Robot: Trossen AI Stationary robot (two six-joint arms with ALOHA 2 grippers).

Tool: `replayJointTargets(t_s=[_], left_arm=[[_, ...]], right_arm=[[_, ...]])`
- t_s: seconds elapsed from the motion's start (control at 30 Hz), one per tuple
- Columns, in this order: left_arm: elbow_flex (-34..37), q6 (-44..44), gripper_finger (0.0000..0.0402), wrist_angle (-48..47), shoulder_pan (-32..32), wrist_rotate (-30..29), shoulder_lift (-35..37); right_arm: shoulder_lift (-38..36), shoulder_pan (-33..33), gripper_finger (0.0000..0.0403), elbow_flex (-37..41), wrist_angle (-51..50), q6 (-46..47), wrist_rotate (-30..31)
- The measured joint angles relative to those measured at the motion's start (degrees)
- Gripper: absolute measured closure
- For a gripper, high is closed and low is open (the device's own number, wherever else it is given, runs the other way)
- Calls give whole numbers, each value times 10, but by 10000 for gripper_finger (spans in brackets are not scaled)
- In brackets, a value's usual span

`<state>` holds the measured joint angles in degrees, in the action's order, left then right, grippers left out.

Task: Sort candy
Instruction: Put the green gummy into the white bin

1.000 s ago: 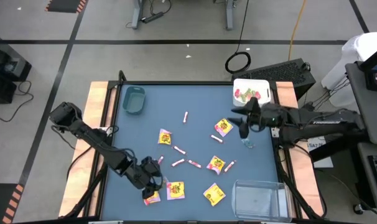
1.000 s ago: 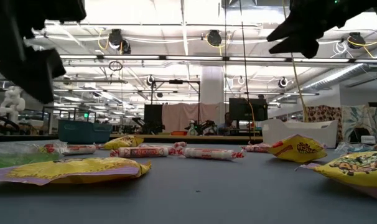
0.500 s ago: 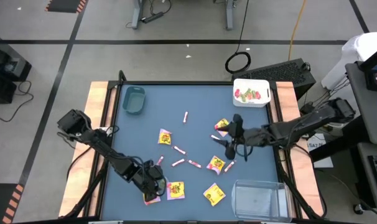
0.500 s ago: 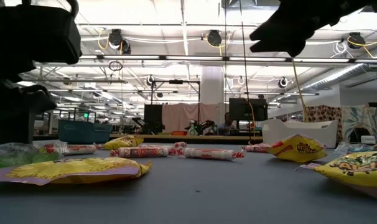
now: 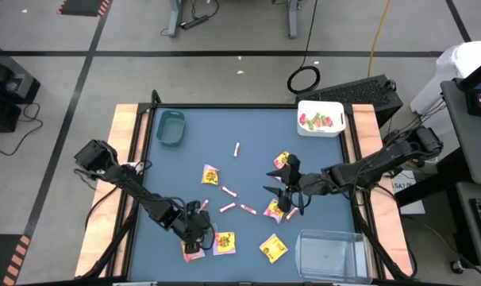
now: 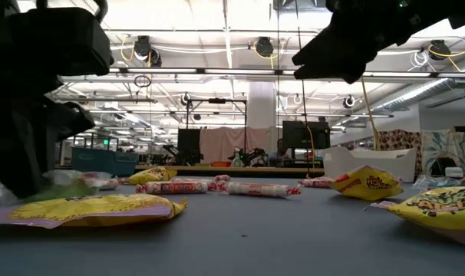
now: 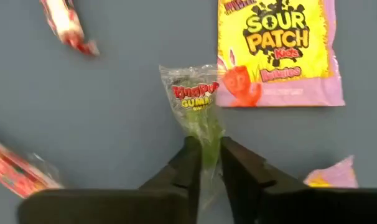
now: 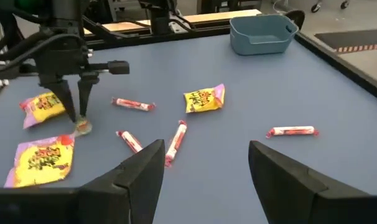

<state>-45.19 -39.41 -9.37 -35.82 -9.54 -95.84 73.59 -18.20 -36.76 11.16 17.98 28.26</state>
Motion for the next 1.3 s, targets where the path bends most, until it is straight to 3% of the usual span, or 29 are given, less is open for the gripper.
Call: replayJointTargets(t_s=[0.17,0.33,0.67,0.8,1.03,1.3], left_arm=[[0,57,385,-5,25,1,18],[-31,134,390,-58,58,-6,47],[-111,379,390,-91,128,-132,71],[-134,459,390,-92,153,-152,71],[-144,517,390,-88,192,-153,71],[-144,524,390,-86,212,-149,71]], right_arm=[[31,0,181,0,39,27,-29],[75,-3,181,0,108,41,-60],[200,0,161,-1,293,73,-61],[239,6,145,-1,389,74,-60],[303,21,133,-4,527,64,-59],[316,60,161,-5,546,53,-85]])
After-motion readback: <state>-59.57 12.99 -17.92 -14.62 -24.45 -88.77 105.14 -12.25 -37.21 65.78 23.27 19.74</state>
